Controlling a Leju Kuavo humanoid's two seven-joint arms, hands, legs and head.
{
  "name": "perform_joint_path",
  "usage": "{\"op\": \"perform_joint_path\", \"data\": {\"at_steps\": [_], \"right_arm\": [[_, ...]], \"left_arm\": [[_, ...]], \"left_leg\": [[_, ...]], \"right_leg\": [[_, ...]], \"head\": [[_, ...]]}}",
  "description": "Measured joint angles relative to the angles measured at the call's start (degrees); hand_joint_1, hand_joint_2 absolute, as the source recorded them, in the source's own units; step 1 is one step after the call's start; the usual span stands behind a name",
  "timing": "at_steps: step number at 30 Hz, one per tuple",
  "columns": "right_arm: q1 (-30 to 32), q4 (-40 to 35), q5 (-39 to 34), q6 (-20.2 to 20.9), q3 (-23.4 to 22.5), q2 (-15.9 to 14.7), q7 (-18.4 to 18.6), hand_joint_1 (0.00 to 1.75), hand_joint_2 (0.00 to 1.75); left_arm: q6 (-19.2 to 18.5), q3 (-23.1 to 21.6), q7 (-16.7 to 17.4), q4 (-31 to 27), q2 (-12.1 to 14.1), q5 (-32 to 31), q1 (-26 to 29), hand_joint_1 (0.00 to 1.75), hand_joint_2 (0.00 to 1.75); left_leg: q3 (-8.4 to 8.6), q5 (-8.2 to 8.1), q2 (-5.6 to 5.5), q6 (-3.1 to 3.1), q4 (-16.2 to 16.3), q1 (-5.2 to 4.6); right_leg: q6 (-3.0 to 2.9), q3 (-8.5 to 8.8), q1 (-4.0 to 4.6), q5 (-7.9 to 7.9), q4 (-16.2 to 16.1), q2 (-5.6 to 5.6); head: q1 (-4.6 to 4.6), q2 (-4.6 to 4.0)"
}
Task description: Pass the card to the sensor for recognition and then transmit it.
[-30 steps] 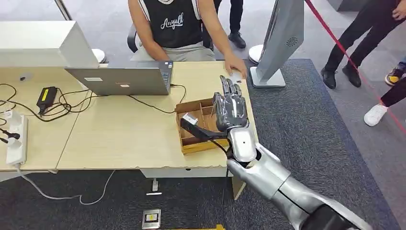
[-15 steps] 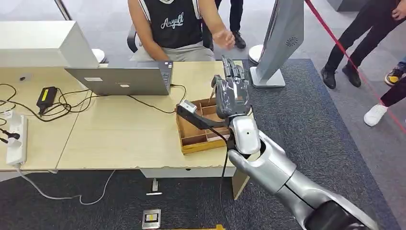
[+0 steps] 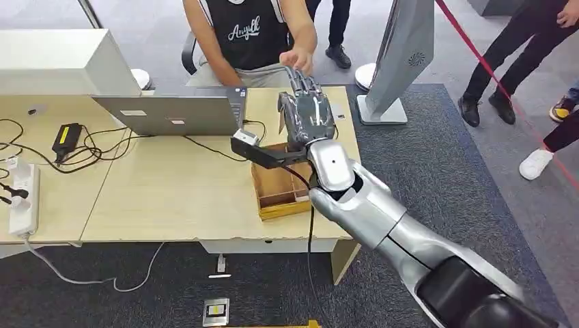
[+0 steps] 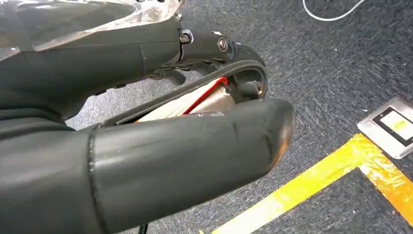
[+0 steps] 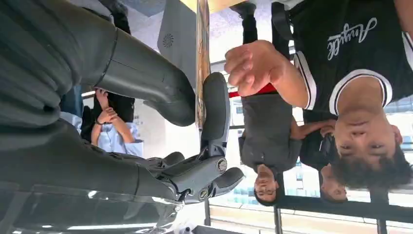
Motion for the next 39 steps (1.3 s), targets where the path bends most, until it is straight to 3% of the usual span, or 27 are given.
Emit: {"op": "perform_joint_path", "data": {"at_steps": [5,9,23,39], "right_arm": [[-4.08,6.27,-3.13,0.02,1.22,1.81,-3.87,1.75,1.75],[-7.44,12.06,-3.94,-1.42,2.07,3.12,-4.22,1.75,1.75],[-13.62,23.48,-1.53,-2.90,4.70,4.79,1.96,1.75,1.75],[-13.83,27.32,-1.97,-3.84,6.21,4.09,5.77,1.75,1.75]], "left_arm": [[-0.55,0.00,-0.26,0.00,0.02,-1.33,-0.14,0.00,0.00],[-0.96,0.00,-0.77,0.00,0.02,-2.53,-0.18,0.00,0.00],[-1.25,0.00,-1.09,0.02,0.09,-3.76,-0.34,0.00,0.00],[-1.27,0.00,-0.52,0.09,0.09,-4.22,0.34,0.00,0.00]], "left_leg": [[-0.01,0.01,0.00,0.00,0.00,0.00],[-0.01,0.02,-0.01,-0.01,0.00,0.02],[-0.02,0.01,0.00,0.00,0.01,0.01],[0.00,0.01,0.01,0.00,0.01,0.01]], "right_leg": [[0.00,-0.03,0.00,0.01,0.01,0.00],[-0.01,-0.02,0.02,0.01,0.01,0.00],[-0.01,-0.05,0.01,0.01,0.00,0.00],[-0.01,-0.05,0.01,0.01,0.00,0.01]], "head": [[0.00,0.00],[0.00,0.00],[0.02,0.02],[0.00,0.00]]}}
